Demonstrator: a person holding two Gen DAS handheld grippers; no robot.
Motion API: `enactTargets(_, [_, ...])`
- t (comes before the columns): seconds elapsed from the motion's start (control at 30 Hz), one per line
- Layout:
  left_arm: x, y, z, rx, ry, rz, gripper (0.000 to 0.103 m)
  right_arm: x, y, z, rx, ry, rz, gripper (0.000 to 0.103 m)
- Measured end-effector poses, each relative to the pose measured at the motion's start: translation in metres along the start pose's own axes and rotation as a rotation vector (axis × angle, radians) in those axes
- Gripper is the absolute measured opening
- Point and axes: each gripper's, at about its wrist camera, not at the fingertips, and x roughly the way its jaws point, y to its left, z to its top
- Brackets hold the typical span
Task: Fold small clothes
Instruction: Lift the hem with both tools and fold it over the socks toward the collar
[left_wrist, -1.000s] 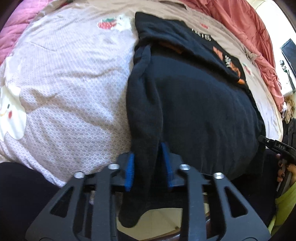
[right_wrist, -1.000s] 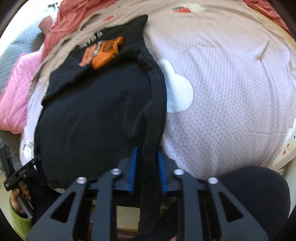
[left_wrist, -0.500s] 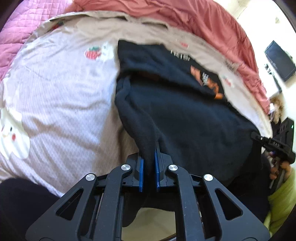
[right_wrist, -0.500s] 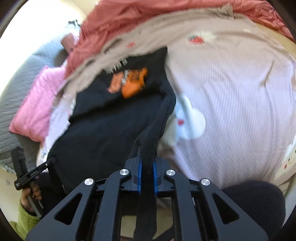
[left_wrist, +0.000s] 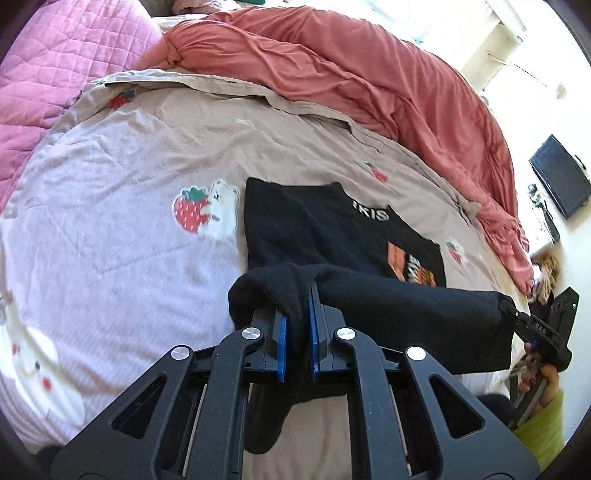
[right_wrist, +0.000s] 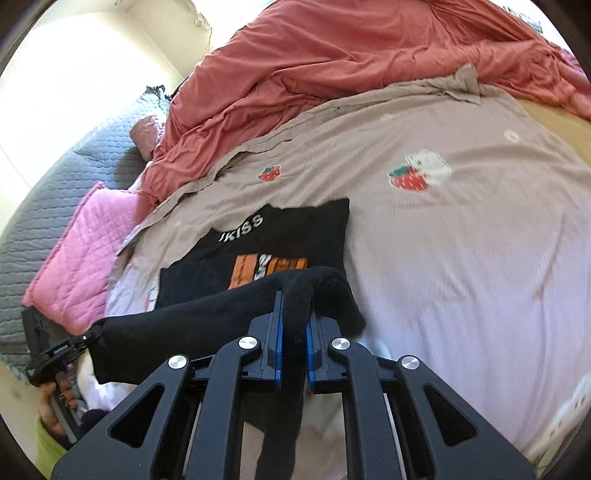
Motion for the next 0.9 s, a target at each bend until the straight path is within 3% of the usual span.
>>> enactTargets(0.27, [0.050,0.010,0.026,-0.022,0.049,0.081,0.005,0.070,0.002,0.030,-0.043,0.055,-0.089,0.008])
enactTargets(0.47, [0.085,0.009,0.036,0.001,0.083,0.164,0.005,0.106,-0.018,0.031,-0.008,0.118,-0.104,0.009])
enactTargets(0.63, [0.100,0.013,0.033,-0.015,0.102,0.198,0.007,0.108,-0.027,0.028,-0.043,0.125,-0.119,0.023])
enactTargets(0.7, [0.093,0.012,0.032,-0.027,0.080,0.190,0.007,0.100,-0.033,0.031,-0.025,0.111,-0.091,0.032])
enactTargets(0.83, [0.072,0.008,0.027,-0.046,0.037,0.184,0.011,0.084,-0.040,0.033,-0.001,0.088,-0.048,0.036])
enactTargets(0.9, [0.063,0.003,0.023,-0.032,0.026,0.207,0.024,0.078,-0.043,0.030,0.005,0.082,-0.042,0.040])
